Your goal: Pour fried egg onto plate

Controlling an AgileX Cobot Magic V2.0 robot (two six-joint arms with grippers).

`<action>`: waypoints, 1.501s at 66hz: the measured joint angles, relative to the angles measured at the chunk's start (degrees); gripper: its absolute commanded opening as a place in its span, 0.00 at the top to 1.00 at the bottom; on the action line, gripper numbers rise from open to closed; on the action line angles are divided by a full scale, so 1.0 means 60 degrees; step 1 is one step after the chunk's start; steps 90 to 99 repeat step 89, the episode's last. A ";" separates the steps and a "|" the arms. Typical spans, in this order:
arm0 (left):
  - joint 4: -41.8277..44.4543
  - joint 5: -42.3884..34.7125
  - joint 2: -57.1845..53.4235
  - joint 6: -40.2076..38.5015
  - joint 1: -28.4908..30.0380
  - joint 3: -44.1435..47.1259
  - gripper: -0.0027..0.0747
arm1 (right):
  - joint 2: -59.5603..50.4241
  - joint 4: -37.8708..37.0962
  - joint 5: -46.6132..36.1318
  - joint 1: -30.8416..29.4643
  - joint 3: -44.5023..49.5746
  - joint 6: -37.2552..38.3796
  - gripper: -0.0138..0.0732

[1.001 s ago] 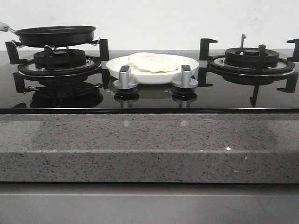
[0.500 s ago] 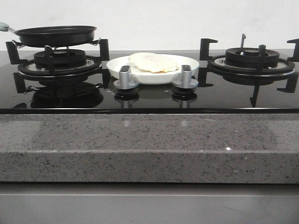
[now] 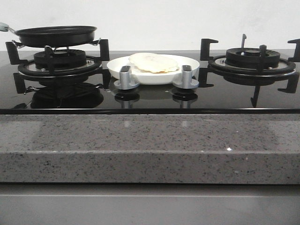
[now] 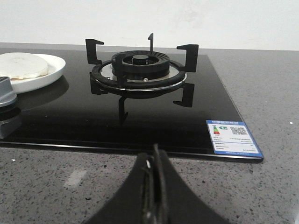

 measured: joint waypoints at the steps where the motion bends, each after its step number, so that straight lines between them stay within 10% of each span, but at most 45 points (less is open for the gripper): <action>1: 0.0000 0.0000 0.0000 0.0000 0.0000 0.0000 0.99 | 0.0000 0.0000 -0.0009 0.0000 0.0000 0.0000 0.92; 99: 0.0000 -0.0004 0.0000 0.0000 0.0000 0.0000 0.99 | 0.0000 -0.1081 -0.0728 0.0000 0.0000 0.1436 0.92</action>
